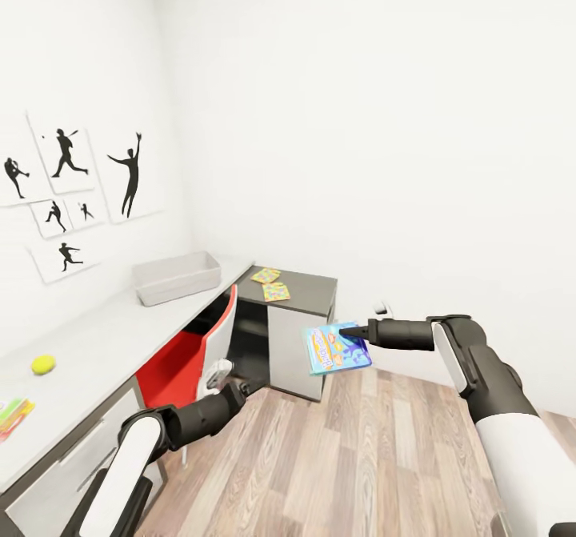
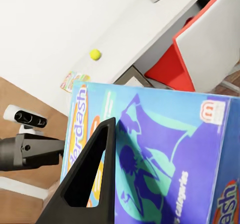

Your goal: Put all the toys in the child's room - the three board games (two on the bed and one on the table), the two jigsaw puzzles on the table, and the tennis ball on the table - inside the toy box on the table in the child's room.

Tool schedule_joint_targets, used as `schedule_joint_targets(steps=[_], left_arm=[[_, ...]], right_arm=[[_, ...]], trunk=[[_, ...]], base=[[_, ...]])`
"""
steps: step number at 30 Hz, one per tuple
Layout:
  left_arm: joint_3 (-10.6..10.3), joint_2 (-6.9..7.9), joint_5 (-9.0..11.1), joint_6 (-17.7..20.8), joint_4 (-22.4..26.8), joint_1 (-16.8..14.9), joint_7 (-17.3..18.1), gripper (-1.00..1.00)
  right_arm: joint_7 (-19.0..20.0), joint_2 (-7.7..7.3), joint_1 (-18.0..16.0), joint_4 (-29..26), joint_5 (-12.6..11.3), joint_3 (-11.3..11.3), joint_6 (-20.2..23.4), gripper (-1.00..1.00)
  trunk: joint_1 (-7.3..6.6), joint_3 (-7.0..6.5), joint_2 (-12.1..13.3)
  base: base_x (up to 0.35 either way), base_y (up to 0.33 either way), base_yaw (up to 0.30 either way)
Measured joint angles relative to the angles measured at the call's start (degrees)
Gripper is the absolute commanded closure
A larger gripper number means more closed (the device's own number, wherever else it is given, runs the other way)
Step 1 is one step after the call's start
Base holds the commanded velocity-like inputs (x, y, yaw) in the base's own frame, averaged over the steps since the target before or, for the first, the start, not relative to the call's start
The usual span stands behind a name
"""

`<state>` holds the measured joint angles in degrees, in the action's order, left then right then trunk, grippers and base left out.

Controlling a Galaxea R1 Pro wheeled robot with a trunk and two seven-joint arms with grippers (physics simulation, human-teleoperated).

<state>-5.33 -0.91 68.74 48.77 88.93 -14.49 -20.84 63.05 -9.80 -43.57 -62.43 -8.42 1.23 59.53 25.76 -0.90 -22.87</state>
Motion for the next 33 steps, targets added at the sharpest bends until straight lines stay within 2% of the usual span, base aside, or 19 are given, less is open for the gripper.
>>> schedule_joint_targets(steps=[18,25,27,30,31,33], left_arm=[[-0.25,-0.12,-0.15,0.0,-0.07,-0.05,-0.11,-1.0],[-0.57,-0.04,-0.16,-0.03,-0.06,0.03,0.25,-1.0],[-0.61,-0.02,-0.45,-0.04,-0.07,0.13,0.28,-1.0],[-0.65,-0.08,-2.72,-0.06,-0.08,0.55,0.4,-1.0],[-0.65,-0.08,-2.74,-0.07,-0.08,0.56,0.41,-1.0],[-0.65,-0.22,-4.64,-0.07,-0.09,0.77,0.47,-1.0]], right_arm=[[-0.04,0.06,-0.02,0.11,0.23,-0.05,-0.07,1.0],[0.06,-0.11,0.1,-0.13,-0.07,-0.1,0.04,1.0],[0.07,-0.15,0.11,-0.18,-0.07,-0.11,0.03,1.0],[0.1,-0.2,0.14,-0.22,-0.06,-0.15,0.05,1.0],[0.11,-0.2,0.14,-0.22,-0.04,-0.15,0.03,1.0],[0.09,-0.11,0.15,-0.17,-0.02,-0.17,0.04,1.0]], trunk=[[0.0,0.06,0.0],[0.0,0.16,0.0],[0.0,0.17,0.0],[-0.02,0.19,-0.01],[-0.02,0.19,-0.01],[-0.02,0.2,-0.01]], base=[[0.0,0.0,0.289],[0.007,0.0,0.178],[0.062,0.0,0.081],[0.162,0.0,0.05],[0.207,0.0,0.037],[0.251,0.0,0.024]])
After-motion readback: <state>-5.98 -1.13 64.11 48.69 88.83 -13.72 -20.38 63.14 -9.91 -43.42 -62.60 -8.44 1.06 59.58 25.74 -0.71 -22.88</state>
